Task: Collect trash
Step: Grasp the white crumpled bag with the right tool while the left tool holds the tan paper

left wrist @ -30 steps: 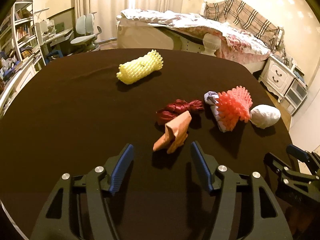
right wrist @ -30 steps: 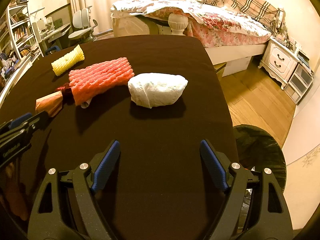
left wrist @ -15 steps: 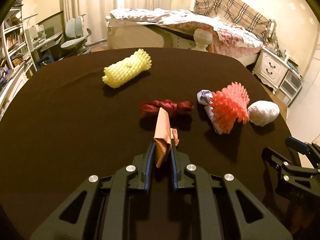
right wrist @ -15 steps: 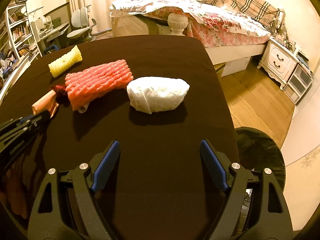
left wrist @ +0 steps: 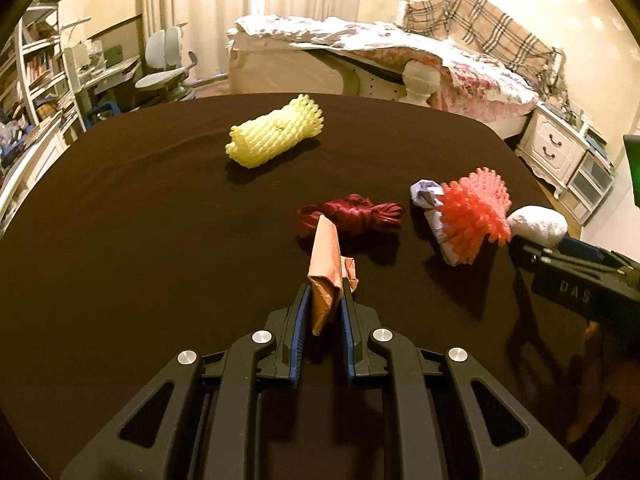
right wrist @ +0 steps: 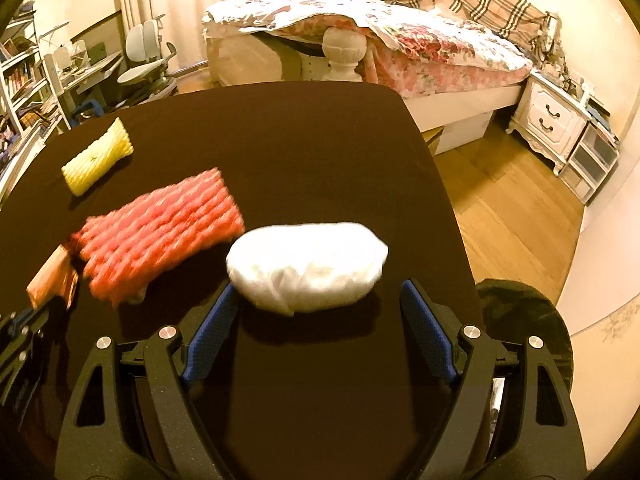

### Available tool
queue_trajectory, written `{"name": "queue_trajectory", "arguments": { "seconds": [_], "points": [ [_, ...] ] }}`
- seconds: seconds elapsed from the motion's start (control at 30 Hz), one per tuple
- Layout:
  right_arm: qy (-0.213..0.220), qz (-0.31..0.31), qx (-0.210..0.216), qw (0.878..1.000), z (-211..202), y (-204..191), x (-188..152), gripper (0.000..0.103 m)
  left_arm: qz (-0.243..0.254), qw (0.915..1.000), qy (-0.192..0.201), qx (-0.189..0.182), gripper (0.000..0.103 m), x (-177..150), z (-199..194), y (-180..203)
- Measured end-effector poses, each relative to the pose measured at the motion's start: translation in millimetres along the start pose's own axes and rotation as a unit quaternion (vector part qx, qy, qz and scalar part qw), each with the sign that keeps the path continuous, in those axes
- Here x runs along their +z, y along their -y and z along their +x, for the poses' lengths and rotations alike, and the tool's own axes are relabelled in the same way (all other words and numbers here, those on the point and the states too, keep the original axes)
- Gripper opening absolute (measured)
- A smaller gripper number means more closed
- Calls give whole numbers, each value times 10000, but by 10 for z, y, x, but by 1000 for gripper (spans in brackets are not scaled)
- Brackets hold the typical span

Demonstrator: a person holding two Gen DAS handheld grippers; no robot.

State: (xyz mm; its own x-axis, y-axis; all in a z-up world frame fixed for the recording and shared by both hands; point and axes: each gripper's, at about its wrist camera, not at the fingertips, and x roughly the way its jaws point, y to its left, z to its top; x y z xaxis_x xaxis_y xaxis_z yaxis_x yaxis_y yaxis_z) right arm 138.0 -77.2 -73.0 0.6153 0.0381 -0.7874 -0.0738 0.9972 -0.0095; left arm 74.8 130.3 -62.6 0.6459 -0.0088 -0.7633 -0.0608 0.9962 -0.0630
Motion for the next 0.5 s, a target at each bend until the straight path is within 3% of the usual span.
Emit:
{"name": "queue_trajectory", "arguments": {
  "seconds": [0.33, 0.5],
  "points": [
    [-20, -47, -168, 9998, 136, -56, 159, 81, -288, 9996, 20, -1, 17, 19, 7, -67],
    [19, -106, -141, 9998, 133, -99, 173, 70, -296, 9996, 27, 5, 17, 24, 0, -74]
  ]
}}
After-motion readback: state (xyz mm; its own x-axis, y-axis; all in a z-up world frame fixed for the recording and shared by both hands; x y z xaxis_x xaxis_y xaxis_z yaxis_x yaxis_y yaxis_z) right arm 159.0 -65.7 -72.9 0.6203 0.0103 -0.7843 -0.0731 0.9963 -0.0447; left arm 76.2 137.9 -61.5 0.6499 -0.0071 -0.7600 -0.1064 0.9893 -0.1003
